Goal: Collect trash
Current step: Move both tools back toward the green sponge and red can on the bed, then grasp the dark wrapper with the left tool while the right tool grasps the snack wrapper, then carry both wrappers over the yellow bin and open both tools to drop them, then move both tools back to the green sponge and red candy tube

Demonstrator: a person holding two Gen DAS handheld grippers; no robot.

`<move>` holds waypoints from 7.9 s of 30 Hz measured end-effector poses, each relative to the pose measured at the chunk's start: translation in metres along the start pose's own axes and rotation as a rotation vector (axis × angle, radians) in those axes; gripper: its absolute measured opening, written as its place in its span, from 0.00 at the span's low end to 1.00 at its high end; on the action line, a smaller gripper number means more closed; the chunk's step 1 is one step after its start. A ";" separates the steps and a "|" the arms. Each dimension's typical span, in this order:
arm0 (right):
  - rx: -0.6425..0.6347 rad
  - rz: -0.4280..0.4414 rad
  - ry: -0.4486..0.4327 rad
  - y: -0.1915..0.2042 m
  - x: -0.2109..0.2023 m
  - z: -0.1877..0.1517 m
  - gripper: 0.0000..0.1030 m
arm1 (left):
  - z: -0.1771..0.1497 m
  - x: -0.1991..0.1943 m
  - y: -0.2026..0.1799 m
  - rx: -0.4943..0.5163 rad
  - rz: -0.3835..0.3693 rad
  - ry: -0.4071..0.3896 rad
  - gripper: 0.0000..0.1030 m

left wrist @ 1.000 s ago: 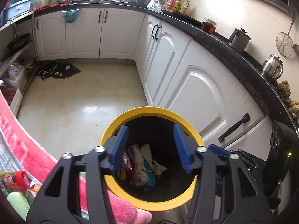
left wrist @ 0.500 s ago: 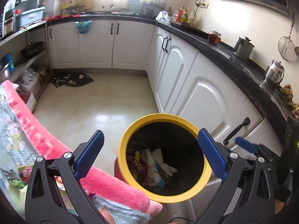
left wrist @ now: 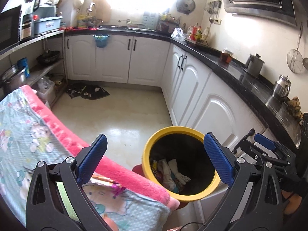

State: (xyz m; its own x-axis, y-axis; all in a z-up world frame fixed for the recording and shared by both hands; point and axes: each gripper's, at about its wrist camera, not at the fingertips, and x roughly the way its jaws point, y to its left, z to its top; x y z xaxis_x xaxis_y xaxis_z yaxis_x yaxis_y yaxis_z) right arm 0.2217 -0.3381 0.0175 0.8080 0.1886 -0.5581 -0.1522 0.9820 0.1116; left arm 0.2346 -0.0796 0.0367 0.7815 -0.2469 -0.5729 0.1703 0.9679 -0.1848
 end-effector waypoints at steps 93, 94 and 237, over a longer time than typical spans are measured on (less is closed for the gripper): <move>-0.426 0.369 0.253 0.211 0.100 -0.040 0.21 | -0.043 -0.059 0.230 -0.514 0.110 0.032 0.04; -0.424 0.368 0.244 0.210 0.096 -0.038 0.21 | -0.041 -0.060 0.227 -0.507 0.107 0.024 0.04; -0.298 0.266 0.029 0.153 0.047 0.007 0.71 | -0.052 -0.060 0.133 -0.332 0.169 0.032 0.90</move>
State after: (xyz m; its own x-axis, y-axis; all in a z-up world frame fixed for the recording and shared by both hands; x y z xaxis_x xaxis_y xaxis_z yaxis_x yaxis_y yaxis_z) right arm 0.2407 -0.1785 0.0141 0.7028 0.4320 -0.5651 -0.5156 0.8567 0.0137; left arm 0.1792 0.0612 0.0045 0.7623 -0.0915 -0.6407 -0.1670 0.9286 -0.3313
